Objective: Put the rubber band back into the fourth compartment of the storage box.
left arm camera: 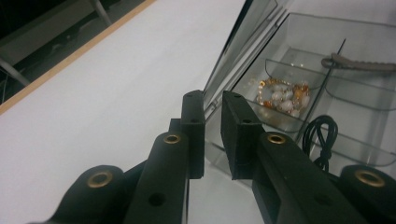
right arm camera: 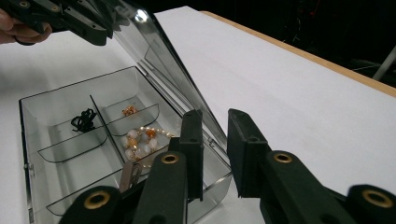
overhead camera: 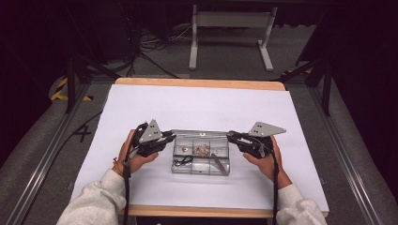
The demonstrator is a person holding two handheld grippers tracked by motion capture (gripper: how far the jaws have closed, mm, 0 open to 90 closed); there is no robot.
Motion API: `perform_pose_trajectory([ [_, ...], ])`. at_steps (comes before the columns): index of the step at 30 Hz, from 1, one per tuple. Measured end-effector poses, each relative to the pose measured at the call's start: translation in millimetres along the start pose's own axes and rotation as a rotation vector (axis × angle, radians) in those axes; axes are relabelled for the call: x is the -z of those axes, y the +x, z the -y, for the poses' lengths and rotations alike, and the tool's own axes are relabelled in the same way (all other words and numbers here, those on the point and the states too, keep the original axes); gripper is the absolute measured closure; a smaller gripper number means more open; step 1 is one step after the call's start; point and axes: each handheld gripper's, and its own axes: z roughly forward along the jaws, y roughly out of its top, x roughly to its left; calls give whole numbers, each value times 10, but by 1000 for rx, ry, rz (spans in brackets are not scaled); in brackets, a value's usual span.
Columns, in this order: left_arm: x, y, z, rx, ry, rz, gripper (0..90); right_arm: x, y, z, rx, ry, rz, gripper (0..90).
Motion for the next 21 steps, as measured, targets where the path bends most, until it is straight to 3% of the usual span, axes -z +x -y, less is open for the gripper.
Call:
perform_pose_trajectory([
  [10, 72, -49, 66, -2, 34, 22, 808, 0, 5, 0, -1, 0, 2, 770],
  [14, 68, -70, 69, 16, 10, 52, 835, -2, 7, 4, -5, 4, 2, 764],
  [18, 25, -65, 70, 59, -18, 83, 847, -12, 24, 5, 3, 13, 10, 759],
  [21, 15, -77, 71, 59, -16, 86, 850, -11, 20, 11, -3, 12, 5, 755],
])
